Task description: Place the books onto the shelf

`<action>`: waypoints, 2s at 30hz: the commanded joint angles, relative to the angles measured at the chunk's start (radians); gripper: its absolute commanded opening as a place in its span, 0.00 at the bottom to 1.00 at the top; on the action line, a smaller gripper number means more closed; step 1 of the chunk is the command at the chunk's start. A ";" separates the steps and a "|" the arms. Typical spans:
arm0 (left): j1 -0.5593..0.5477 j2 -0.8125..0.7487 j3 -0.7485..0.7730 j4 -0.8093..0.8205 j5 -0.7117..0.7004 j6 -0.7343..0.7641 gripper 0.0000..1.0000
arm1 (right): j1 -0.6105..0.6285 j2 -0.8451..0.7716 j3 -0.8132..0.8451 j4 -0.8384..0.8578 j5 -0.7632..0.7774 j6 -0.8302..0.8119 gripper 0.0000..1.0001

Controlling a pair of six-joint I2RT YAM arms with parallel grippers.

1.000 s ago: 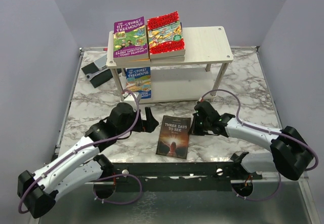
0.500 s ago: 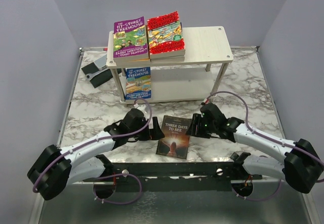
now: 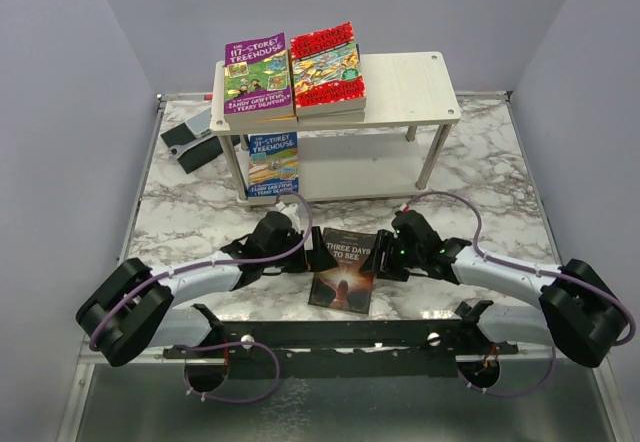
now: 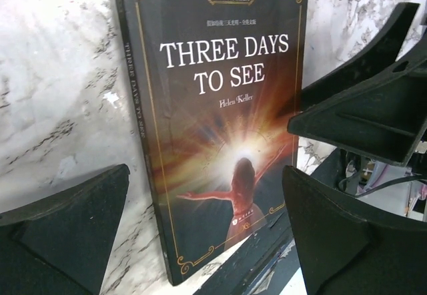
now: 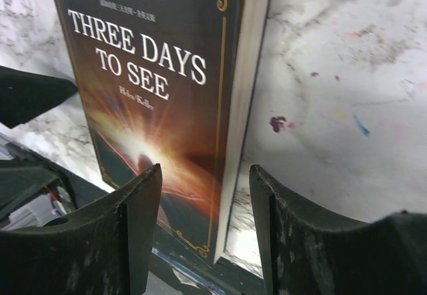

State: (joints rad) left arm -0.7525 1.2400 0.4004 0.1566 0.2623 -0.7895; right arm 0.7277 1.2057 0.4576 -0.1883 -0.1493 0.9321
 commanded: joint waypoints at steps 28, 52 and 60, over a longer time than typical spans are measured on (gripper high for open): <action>-0.047 0.103 -0.129 0.114 0.025 -0.051 0.97 | -0.003 -0.055 -0.089 0.155 -0.072 0.050 0.01; 0.014 -0.180 -0.178 0.340 0.314 -0.269 0.99 | -0.004 -0.443 0.002 -0.006 -0.121 0.047 0.01; 0.018 -0.217 -0.253 0.558 0.387 -0.413 0.86 | -0.004 -0.455 -0.031 0.128 -0.204 0.094 0.01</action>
State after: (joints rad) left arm -0.7395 1.0454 0.1833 0.5434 0.5694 -1.1027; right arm 0.7189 0.7685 0.4278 -0.1921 -0.2779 0.9894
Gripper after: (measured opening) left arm 0.918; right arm 0.049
